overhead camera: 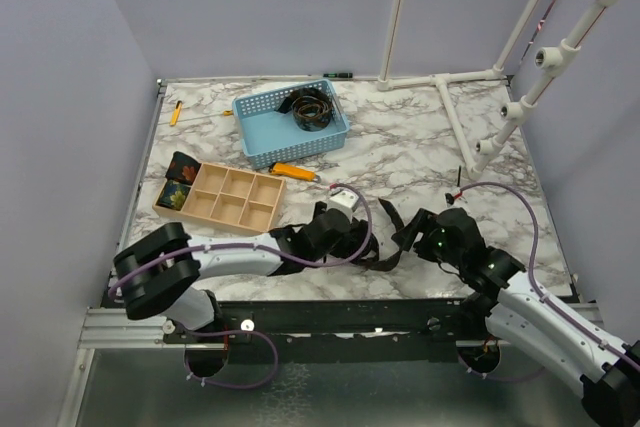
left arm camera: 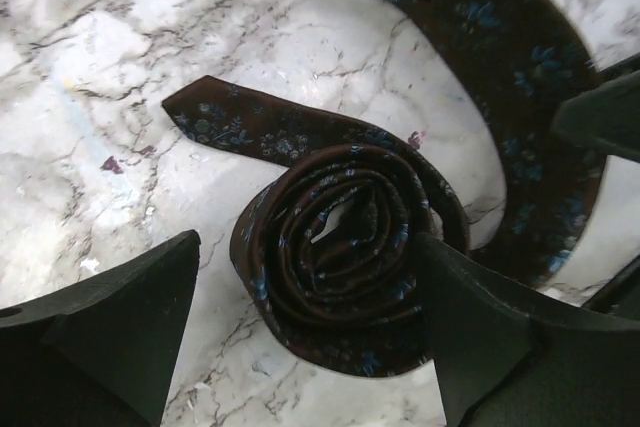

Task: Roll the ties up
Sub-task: Flatten out the tie at the center of the board.

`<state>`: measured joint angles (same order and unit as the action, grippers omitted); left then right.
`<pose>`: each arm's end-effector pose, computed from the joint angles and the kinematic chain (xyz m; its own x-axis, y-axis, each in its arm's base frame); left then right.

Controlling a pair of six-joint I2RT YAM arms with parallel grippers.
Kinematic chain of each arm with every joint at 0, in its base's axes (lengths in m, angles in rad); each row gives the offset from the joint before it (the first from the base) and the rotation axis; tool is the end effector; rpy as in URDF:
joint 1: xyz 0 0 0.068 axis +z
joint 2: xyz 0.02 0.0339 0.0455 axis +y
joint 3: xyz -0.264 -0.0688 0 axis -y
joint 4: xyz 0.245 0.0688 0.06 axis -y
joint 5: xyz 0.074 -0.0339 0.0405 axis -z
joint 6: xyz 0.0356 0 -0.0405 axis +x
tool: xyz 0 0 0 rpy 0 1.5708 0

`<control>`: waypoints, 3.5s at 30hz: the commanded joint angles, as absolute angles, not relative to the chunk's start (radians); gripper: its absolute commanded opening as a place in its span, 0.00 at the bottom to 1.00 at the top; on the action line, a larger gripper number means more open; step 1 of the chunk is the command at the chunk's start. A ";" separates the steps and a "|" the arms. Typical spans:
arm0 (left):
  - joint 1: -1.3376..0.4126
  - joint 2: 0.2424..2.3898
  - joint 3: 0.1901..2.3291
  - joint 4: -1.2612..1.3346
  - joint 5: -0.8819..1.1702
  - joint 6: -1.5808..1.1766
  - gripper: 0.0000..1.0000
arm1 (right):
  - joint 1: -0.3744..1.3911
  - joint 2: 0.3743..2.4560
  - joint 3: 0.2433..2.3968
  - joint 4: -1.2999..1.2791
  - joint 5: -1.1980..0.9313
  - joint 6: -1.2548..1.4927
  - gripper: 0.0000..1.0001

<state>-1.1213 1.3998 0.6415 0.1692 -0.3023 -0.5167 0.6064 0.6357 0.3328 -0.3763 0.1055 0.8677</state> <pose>0.1329 -0.2512 0.1887 -0.5815 0.1200 -0.8046 0.5348 0.8017 -0.2669 0.1208 0.0792 0.1857 -0.7147 0.4275 -0.5535 0.0708 0.8316 0.5508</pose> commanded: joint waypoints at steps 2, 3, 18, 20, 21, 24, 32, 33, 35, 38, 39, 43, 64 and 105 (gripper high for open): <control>-1.098 1.559 0.752 0.035 -0.219 -0.434 0.81 | 0.600 0.609 0.330 -0.386 0.067 0.889 0.74; -1.090 1.576 0.753 0.035 -0.204 -0.439 0.76 | 0.600 0.605 0.327 -0.381 0.054 0.887 0.75; -1.095 1.358 0.444 0.393 -0.280 -0.505 0.00 | 0.601 0.824 0.323 -0.223 -0.099 0.882 0.98; -1.101 1.279 0.389 0.448 -0.312 -0.489 0.00 | 0.607 0.877 0.345 -0.198 -0.113 0.875 0.99; -1.105 1.242 0.368 0.470 -0.327 -0.478 0.00 | 0.613 0.905 0.359 -0.184 -0.116 0.873 0.99; -1.113 1.149 0.330 0.495 -0.359 -0.445 0.00 | 0.636 0.964 0.395 -0.142 -0.121 0.879 0.99; -1.124 0.948 0.385 0.397 -0.464 -0.338 0.00 | 0.660 0.984 0.425 -0.015 -0.151 0.928 0.99; -1.127 0.923 0.410 0.383 -0.470 -0.315 0.00 | 0.660 0.946 0.428 -0.018 -0.135 0.922 0.99; -1.131 0.866 0.462 0.365 -0.476 -0.253 0.00 | 0.660 0.856 0.445 -0.044 -0.086 0.889 0.99; -1.132 0.801 0.553 0.371 -0.448 -0.121 0.00 | 0.660 0.732 0.473 -0.059 -0.070 0.802 0.99; -1.132 0.792 0.589 0.371 -0.433 -0.074 0.00 | 0.659 0.702 0.481 -0.057 -0.088 0.767 0.99; -1.132 0.800 0.756 0.376 -0.360 0.033 0.00 | 0.658 0.636 0.524 -0.075 -0.138 0.702 0.99; -1.129 1.125 1.456 0.344 0.261 -0.235 0.00 | 0.658 0.749 0.746 0.556 -0.863 0.547 1.00; -1.131 1.352 1.611 0.653 -0.633 0.042 0.00 | 0.663 0.615 0.773 0.485 -0.124 1.020 1.00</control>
<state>-1.1278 1.2419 1.5345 0.5091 -0.3878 -0.0898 0.6582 0.5617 0.8036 0.4564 -0.3138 0.7479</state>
